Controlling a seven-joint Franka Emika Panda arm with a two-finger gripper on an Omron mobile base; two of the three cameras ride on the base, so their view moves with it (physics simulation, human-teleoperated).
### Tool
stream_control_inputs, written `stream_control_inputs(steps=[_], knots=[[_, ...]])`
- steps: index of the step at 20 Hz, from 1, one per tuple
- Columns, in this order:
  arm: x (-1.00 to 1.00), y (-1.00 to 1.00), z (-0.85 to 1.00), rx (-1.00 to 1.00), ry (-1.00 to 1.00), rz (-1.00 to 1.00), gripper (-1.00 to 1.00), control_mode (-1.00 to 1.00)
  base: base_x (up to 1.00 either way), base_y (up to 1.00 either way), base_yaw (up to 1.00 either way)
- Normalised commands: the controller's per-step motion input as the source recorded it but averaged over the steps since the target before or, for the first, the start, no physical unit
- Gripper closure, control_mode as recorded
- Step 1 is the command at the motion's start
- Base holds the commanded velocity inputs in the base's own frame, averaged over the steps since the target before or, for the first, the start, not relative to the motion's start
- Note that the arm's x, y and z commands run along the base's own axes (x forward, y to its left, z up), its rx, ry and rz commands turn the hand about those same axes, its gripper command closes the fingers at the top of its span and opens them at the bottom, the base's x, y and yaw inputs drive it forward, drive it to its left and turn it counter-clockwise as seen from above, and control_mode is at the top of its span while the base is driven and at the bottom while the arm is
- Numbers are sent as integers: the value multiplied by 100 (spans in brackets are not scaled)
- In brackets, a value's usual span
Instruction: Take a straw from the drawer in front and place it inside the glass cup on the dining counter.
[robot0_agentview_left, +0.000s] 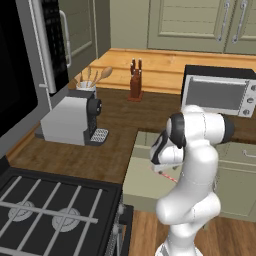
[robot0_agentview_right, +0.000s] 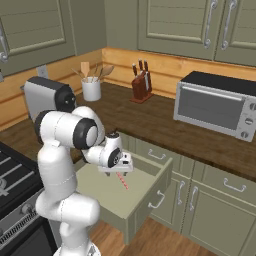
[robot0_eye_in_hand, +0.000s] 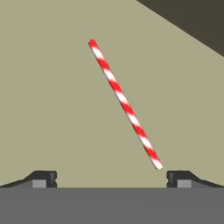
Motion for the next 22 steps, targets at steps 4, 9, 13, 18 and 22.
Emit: stream_control_inputs(steps=[4, 9, 13, 18, 22], knots=[[31, 0, -46, 0, 0, 0, -100, -100, 0, 0, 0], [39, 0, -39, 0, 0, 0, -100, -100, 0, 0, 0], [32, 0, -38, 0, 0, 0, -100, -100, 0, 0, 0], [32, 0, -30, 0, 0, 0, -100, -100, 0, 0, 0], [5, -1, -30, 0, 0, 0, -100, -100, 0, 0, 0]])
